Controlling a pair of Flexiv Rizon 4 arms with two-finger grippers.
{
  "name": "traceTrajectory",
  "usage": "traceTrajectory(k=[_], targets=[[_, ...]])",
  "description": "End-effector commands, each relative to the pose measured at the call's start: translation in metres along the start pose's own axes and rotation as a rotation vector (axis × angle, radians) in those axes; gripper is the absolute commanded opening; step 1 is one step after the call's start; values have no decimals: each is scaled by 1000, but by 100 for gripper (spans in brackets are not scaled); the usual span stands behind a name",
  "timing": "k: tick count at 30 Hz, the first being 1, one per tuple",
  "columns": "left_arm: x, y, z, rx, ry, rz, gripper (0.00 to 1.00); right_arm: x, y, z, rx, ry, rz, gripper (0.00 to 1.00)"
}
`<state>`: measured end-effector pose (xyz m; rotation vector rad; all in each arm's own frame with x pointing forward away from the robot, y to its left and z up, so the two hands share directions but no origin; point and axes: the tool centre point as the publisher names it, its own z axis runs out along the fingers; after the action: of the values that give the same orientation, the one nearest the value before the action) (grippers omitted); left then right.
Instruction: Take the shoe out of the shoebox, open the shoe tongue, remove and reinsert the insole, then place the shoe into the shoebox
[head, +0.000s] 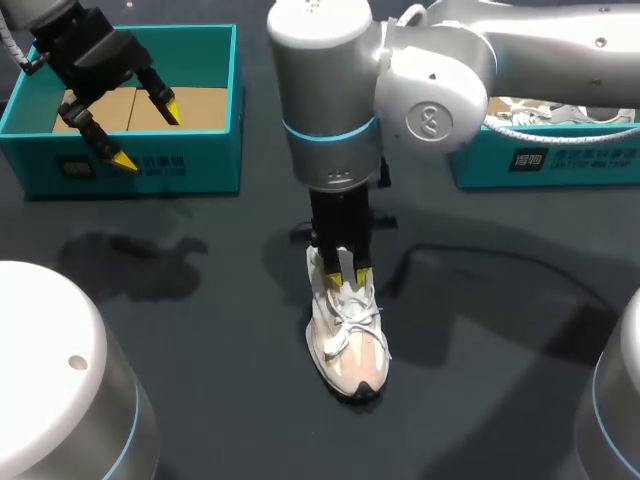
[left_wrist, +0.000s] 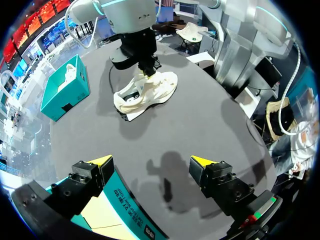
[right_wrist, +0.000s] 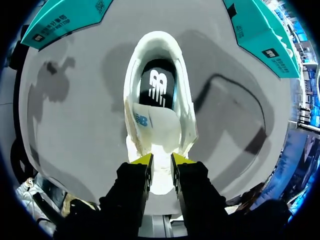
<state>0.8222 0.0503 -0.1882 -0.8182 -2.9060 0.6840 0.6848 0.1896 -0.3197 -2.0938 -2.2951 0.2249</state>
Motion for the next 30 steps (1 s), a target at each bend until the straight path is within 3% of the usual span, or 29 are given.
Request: traceTrajectory(k=[1, 7, 19, 30], targets=[[-1, 0, 0, -2, 3, 1, 100, -6, 3, 25, 17, 59, 6, 21], [-1, 0, 0, -2, 3, 1, 100, -16, 11, 49, 41, 117, 7, 19], [-1, 0, 0, -2, 3, 1, 100, 0, 29, 7, -39, -2, -116, 23], [-1, 0, 0, -2, 3, 1, 100, -5, 47, 28, -23, 24, -175, 28]])
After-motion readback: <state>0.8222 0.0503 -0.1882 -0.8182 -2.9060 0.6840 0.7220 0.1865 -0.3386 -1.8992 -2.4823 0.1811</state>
